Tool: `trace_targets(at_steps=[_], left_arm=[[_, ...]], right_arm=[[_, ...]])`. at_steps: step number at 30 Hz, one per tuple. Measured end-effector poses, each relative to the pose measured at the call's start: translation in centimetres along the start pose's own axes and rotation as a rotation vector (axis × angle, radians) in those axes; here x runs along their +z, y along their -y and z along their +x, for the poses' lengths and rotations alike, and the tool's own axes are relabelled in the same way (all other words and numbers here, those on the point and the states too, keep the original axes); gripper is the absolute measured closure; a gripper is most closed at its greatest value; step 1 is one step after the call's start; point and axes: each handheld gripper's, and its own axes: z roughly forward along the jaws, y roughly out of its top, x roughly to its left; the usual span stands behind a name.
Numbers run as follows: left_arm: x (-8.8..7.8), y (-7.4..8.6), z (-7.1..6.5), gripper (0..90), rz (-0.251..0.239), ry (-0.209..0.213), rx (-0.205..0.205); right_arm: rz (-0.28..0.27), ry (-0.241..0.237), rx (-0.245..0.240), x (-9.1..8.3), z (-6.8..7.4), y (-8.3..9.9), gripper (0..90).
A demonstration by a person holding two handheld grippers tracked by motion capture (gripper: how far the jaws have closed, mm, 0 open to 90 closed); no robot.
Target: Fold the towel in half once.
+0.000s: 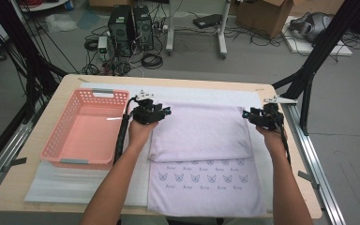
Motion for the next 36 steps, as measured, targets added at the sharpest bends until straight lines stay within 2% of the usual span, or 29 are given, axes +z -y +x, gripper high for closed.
trace_targets(at_steps=[1, 3, 4, 5, 7, 9, 11, 13, 15, 17, 19, 22, 24, 25, 28, 29, 32, 34, 36], left_arm=[[-0.2, 0.0, -0.4, 52.4, -0.001, 0.005, 0.006], [-0.9, 0.3, -1.2, 52.8, -0.037, 0.014, 0.016], [-1.1, 0.5, -1.5, 52.8, -0.035, 0.023, 0.018], [-1.2, 0.7, -1.7, 52.8, -0.032, 0.028, 0.022], [-1.7, 1.3, -2.2, 52.7, -0.021, 0.035, 0.038], [-2.1, 2.0, -2.6, 52.7, -0.014, 0.054, 0.035], [-2.5, 2.9, -3.0, 52.7, -0.001, 0.047, 0.049], [-2.8, 3.7, -3.1, 51.7, 0.027, 0.048, 0.043], [-3.3, 4.6, -3.3, 51.2, 0.027, 0.047, 0.039], [-3.9, 5.4, -3.3, 51.1, 0.035, 0.054, 0.027], [-4.6, 6.1, -3.4, 51.1, 0.046, 0.059, 0.016], [-5.5, 7.0, -3.6, 52.1, 0.049, 0.061, 0.019], [-6.3, 7.5, -3.7, 53.2, 0.034, 0.075, 0.009], [-6.7, 7.7, -3.7, 53.7, 0.029, 0.082, 0.007], [-7.9, 8.7, -3.9, 53.7, 0.019, 0.114, -0.002], [-8.1, 8.9, -3.9, 53.7, 0.017, 0.123, -0.006], [-8.7, 9.6, -3.9, 53.6, 0.038, 0.155, -0.012], [-8.9, 10.0, -4.0, 53.7, 0.066, 0.169, -0.001], [-8.7, 10.3, -4.2, 56.4, 0.106, 0.149, 0.017]], right_arm=[[0.007, 0.000, -0.003, -0.2, 0.2, 0.4, 53.3], [0.014, -0.009, -0.008, -0.6, 0.5, 1.2, 53.0], [0.016, -0.018, -0.005, -0.9, 0.7, 1.6, 52.5], [0.041, -0.029, 0.004, -1.0, 0.8, 1.8, 50.3], [0.049, -0.037, -0.011, -1.3, 1.2, 2.3, 52.0], [0.054, -0.048, -0.014, -1.7, 1.5, 2.8, 52.3], [0.058, -0.062, -0.010, -2.2, 1.8, 3.4, 52.6], [0.070, -0.078, -0.011, -2.5, 2.3, 4.1, 53.0], [0.091, -0.091, -0.014, -2.9, 2.7, 4.8, 53.0], [0.099, -0.095, -0.022, -3.2, 3.0, 5.6, 53.3], [0.105, -0.099, -0.005, -3.4, 3.1, 6.2, 54.4], [0.128, -0.088, 0.003, -3.3, 3.3, 7.0, 56.6], [0.129, -0.077, 0.016, -3.1, 3.4, 7.2, 59.4], [0.133, -0.074, 0.026, -3.0, 3.6, 7.3, 63.6], [0.141, -0.065, 0.013, -3.1, 3.9, 7.8, 84.2], [0.136, -0.076, 0.010, -3.4, 4.0, 8.1, 86.3], [0.125, -0.077, 0.004, -4.3, 4.1, 8.6, 86.7], [0.105, -0.079, -0.002, -5.2, 4.1, 9.1, 86.7], [0.096, -0.083, -0.002, -6.0, 4.3, 9.7, 86.7]])
